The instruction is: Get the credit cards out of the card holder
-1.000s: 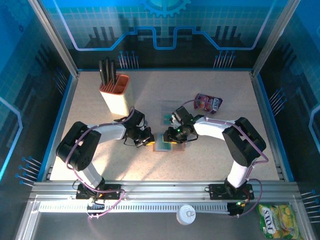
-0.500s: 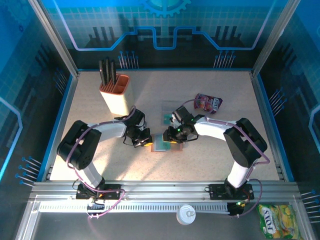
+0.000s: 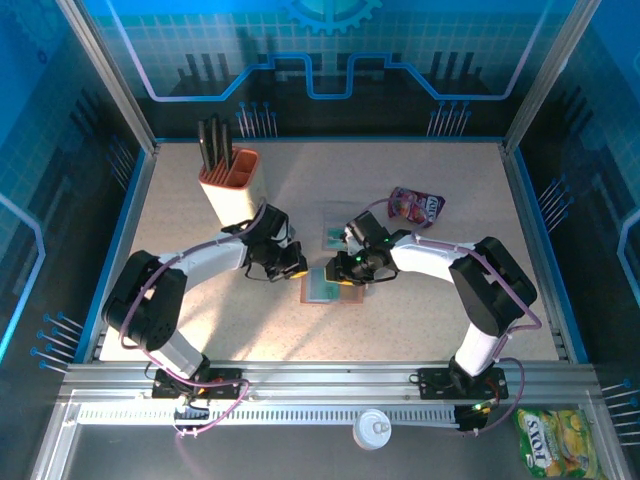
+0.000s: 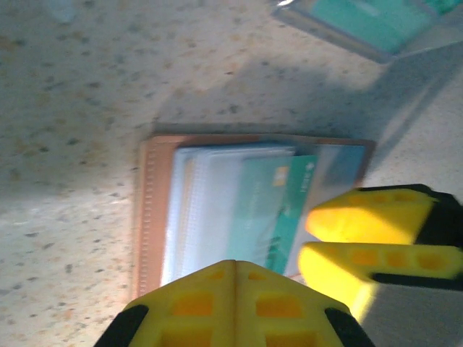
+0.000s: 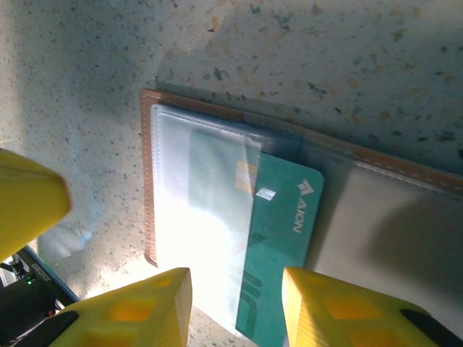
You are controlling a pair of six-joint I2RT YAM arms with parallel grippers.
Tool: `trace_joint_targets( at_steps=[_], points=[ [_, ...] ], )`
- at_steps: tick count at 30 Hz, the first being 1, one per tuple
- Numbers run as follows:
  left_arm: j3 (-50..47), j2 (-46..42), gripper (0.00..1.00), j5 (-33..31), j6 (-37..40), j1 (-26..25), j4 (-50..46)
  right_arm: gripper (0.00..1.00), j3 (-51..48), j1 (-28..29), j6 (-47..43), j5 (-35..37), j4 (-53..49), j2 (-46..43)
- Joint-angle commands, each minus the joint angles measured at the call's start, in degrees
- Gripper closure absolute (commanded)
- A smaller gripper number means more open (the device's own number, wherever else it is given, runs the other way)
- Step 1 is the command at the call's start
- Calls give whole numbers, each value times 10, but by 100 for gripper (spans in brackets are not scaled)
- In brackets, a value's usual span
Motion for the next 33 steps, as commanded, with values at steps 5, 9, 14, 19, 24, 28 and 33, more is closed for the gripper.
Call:
trace_joint_targets(
  at_steps=[5,9,14,19,24,28,33],
  points=[
    [35,50,100,23,-4,-44,-16,61,-18,-11,13,0,10,-7],
    [36,69,100,24,-7,-51,-15,62,-20,-12,11,-5,9,-5],
    [41,80,100,-3,12,-57,-42,62,-22,-15,12,-17,19,5],
    [41,100,100,-9,21,-57,-49,63,-22,-17,17,-28,32,15],
    [32,100,100,-21,13,-58,-47,63,-23,-18,22,-38,38,19],
    [29,101,100,-24,12,-58,-45,63,-27,-19,28,-47,50,21],
    [22,104,100,-24,9,-58,-40,65,-30,-22,37,-59,66,22]
  ],
)
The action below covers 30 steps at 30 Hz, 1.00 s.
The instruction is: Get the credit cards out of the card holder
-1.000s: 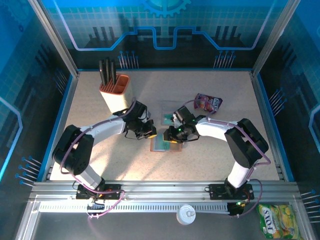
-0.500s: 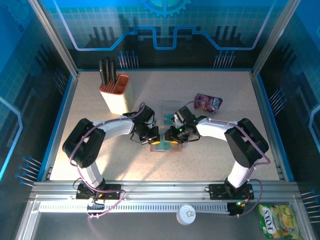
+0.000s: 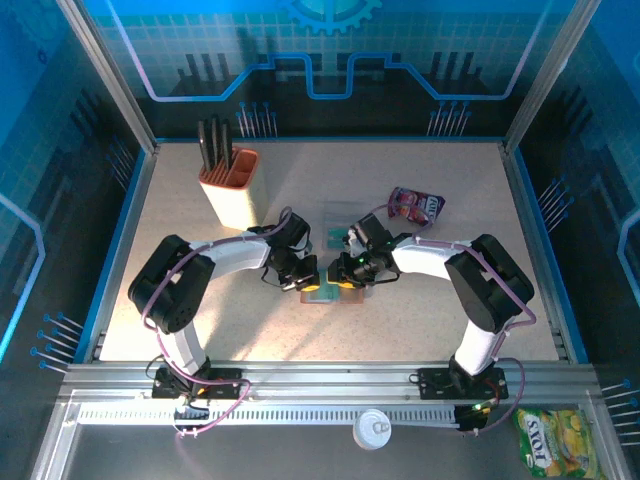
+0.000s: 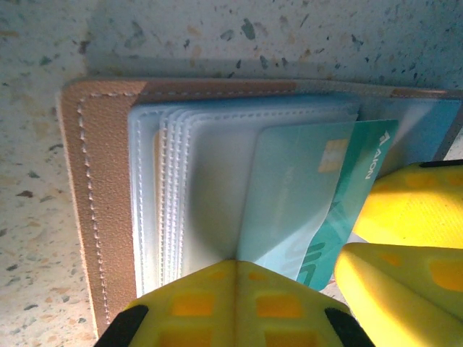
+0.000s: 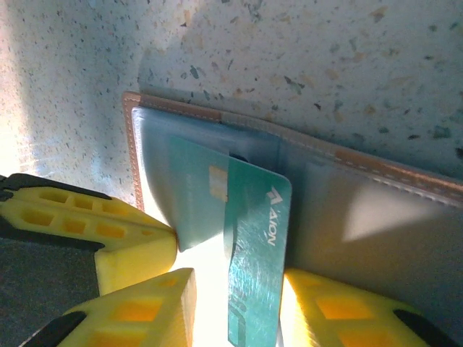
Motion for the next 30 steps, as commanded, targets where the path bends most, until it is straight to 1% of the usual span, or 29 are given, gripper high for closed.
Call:
trace_joint_targets(
  at_steps=[1,5,7,12,20,26,30],
  points=[
    [-11,11,100,-22,4,-3,-16,66,-6,-7,12,-21,20,6],
    [-12,9,100,-23,2,-3,-16,70,-9,-8,17,-24,26,5],
    [-12,8,100,-24,2,-3,-15,74,-10,-8,19,-28,32,4],
    [-13,6,100,-26,2,-3,-17,79,-11,-10,21,-26,38,5],
    [-15,-4,100,-33,-1,-3,-21,84,-53,-24,30,-25,51,-20],
    [-23,-7,100,-30,-2,-3,-20,87,-64,-37,21,-29,42,-37],
    [-33,-13,100,-31,-2,-3,-14,92,-65,-40,15,-31,37,-45]
  ],
)
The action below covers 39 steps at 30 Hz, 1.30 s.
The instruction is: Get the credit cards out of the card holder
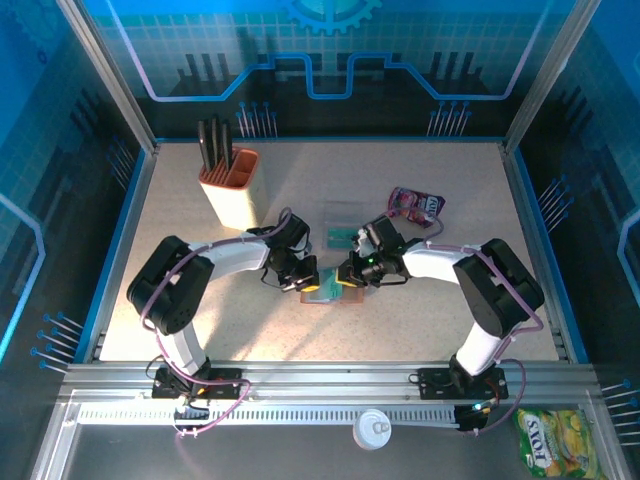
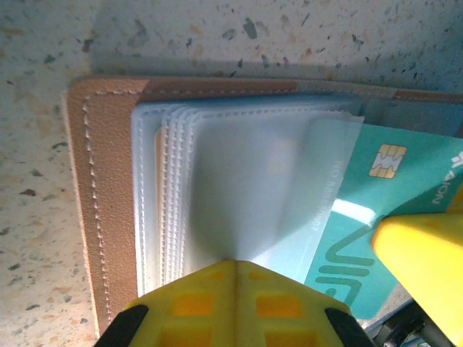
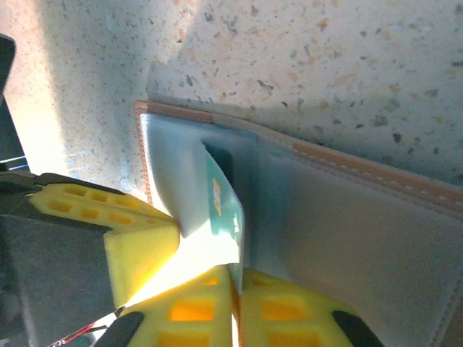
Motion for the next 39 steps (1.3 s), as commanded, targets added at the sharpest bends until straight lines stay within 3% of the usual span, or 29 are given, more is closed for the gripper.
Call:
trace_joint_targets(
  at_steps=[1,10,17,27,31,34,39],
  points=[
    [-22,-6,100,-25,-3,-2,-24,92,-10,-8,-8,-1,-22,-14],
    [-26,-19,100,-15,-14,-2,-14,92,25,-21,-66,25,-112,-56],
    [-15,-46,99,-17,-26,-2,-21,95,100,-26,-183,66,-217,-71],
    [-30,-91,93,-49,-21,5,-22,98,198,-22,-487,159,-318,-46],
    [-38,-110,92,-48,-28,11,-20,95,262,-4,-639,171,-402,-5],
    [-46,-123,92,-55,-29,15,-24,100,313,4,-719,211,-454,35],
    [-68,-135,87,-38,-37,21,8,100,394,8,-827,251,-516,101]
  ],
)
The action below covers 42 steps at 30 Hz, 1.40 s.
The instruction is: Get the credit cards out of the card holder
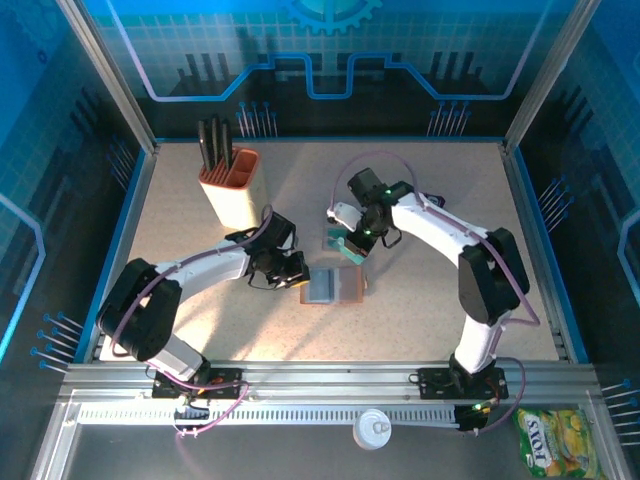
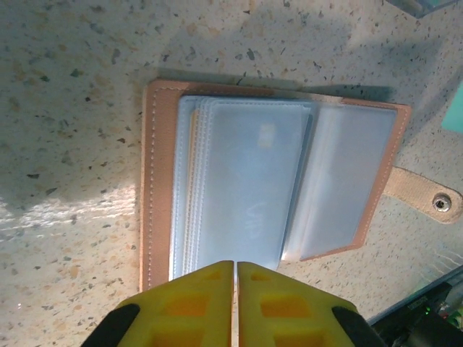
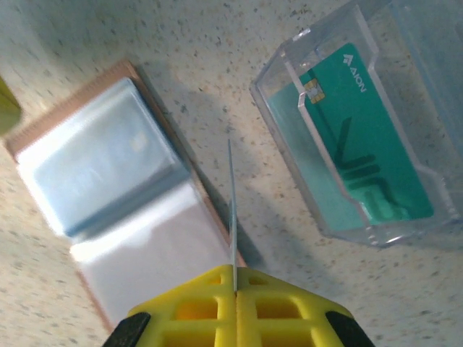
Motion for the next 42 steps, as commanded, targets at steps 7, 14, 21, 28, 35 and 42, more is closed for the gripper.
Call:
trace_joint_targets(
  at_steps=[7,14,21,28,35,42],
  points=[
    [-5,-17,84,8,-23,5,15,100,142,8,-176,34,-142,82],
    [7,-13,84,-1,-11,7,-3,100,241,0,-198,31,-179,127],
    [20,-19,84,-5,-10,10,-21,100,318,-5,-211,38,-209,172],
    [17,-16,83,-7,-5,19,-25,99,333,-9,-217,46,-206,201],
    [15,-15,83,-3,-5,21,-25,98,326,-16,-220,52,-208,221],
    [24,5,83,7,1,28,-26,85,319,-17,-212,58,-198,230]
  ],
)
